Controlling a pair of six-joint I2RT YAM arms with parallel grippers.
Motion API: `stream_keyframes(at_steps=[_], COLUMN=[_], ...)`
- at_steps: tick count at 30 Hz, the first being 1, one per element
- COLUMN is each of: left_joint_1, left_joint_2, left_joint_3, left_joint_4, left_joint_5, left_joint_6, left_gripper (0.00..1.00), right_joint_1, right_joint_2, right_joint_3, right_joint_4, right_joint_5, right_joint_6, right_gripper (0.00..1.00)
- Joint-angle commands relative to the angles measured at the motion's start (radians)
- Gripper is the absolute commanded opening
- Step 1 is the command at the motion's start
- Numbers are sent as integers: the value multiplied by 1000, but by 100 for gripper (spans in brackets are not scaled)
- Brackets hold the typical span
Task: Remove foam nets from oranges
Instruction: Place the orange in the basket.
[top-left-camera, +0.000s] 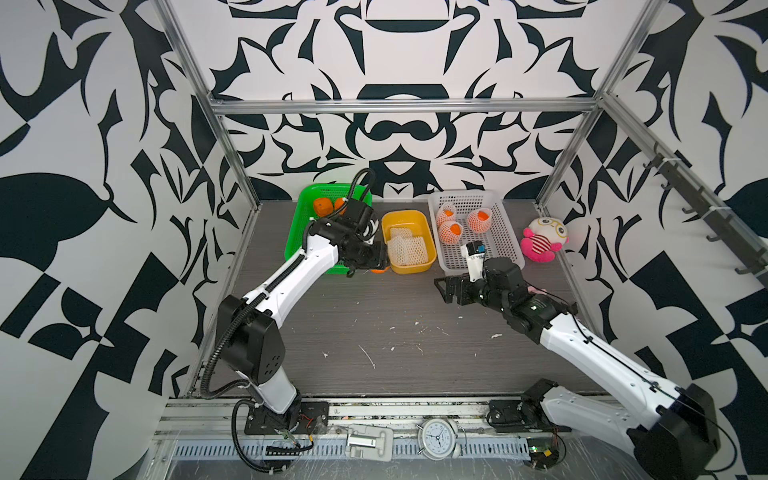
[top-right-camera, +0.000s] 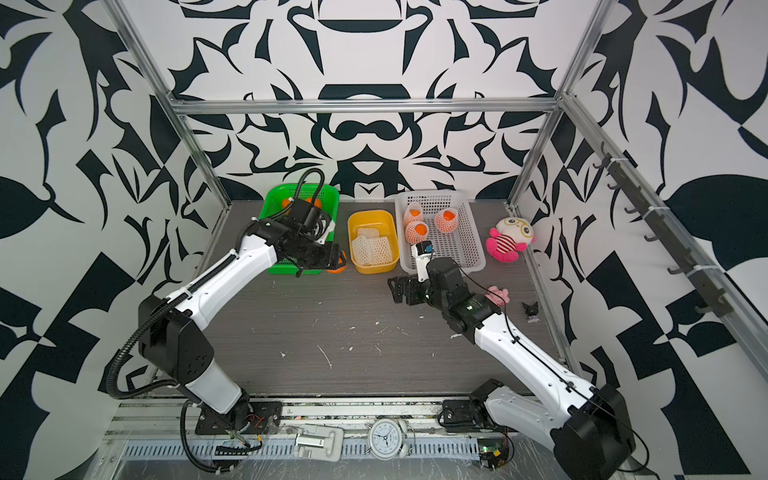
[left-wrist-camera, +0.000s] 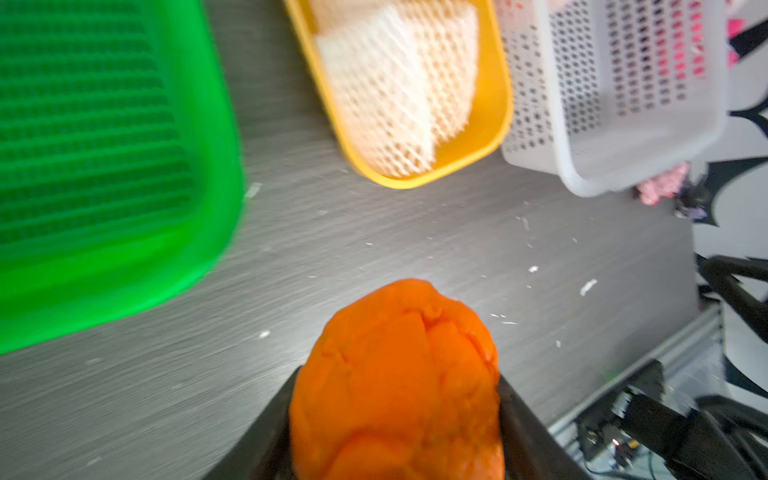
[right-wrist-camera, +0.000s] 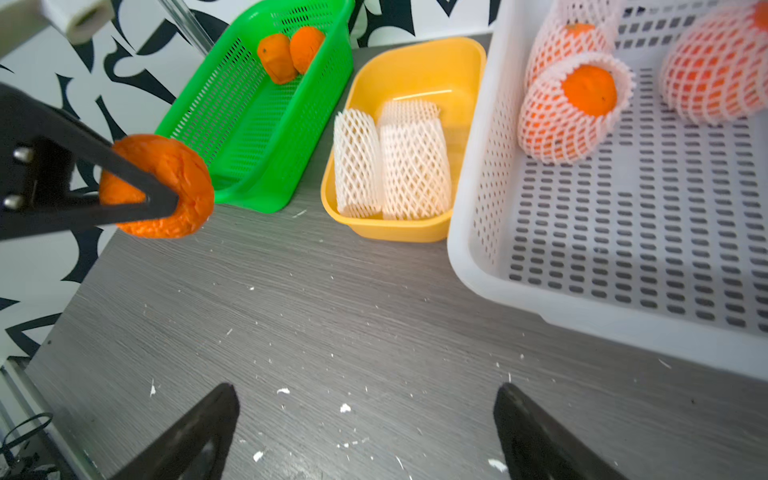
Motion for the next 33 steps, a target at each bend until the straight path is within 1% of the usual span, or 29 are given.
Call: stream_keyframes(at_steps=[1,5,8,13,15,17,19,21,26,33], left_joint_1=[78,175,223,250,264,277,289,295,306,327], left_joint_2=[101,253,379,600,705,785,832,859,888,928], left_joint_3=[130,283,423,682,801,886,919,919,897,912], left_joint_4=[-166,-195,-221,-240,-258,-268,-245,-206,-147,-91], left_joint_5=[-208,-335,-391,-521,-540,-550,-564,-579,-602,-628], left_joint_6=[91,156,194,281,315,340,357,369,376,388], left_gripper=[54,49,47,45,45,45,45,45,46,50], right_joint_1=[8,9,10,9,10,10,9,9,9,10], right_joint_2=[63,161,221,282,291,293,296,301,316,330], right_joint_3=[48,108,132,136,124,115,106,105,113,123], right_joint_4=[101,139,189,253,276,286,298,302,299,302], right_joint_5=[-53,-87,-126,-167,-178,-180,-179,-179,-191,-200], right_joint_6=[-28,-36,-25,-3,7,11,12,13,16,28], right_gripper=[99,99,99,99,99,99,99,99,99,99])
